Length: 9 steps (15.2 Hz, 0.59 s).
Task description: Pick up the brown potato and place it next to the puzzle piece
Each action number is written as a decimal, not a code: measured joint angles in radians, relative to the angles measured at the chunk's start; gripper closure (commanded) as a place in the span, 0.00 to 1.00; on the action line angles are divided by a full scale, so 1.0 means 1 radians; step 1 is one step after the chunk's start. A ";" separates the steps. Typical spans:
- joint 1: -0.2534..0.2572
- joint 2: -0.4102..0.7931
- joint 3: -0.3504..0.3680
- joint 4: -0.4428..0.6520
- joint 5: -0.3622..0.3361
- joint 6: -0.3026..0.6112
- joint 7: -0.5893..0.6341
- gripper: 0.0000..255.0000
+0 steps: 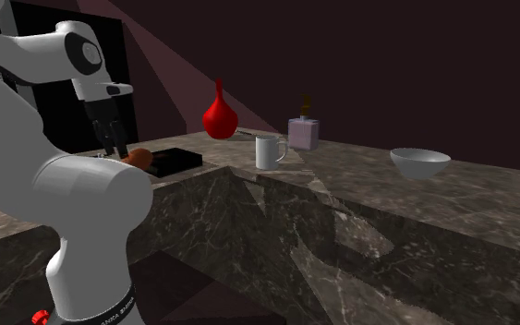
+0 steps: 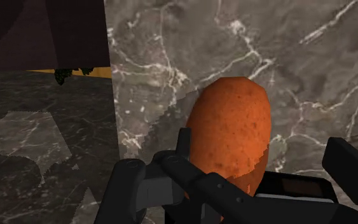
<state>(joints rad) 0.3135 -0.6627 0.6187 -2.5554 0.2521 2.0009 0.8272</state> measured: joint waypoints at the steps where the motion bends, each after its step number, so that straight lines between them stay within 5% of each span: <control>1: 0.002 -0.007 -0.005 0.024 -0.003 -0.031 0.003 0.00; 9: 0.001 -0.019 -0.020 0.068 -0.010 -0.088 0.002 0.00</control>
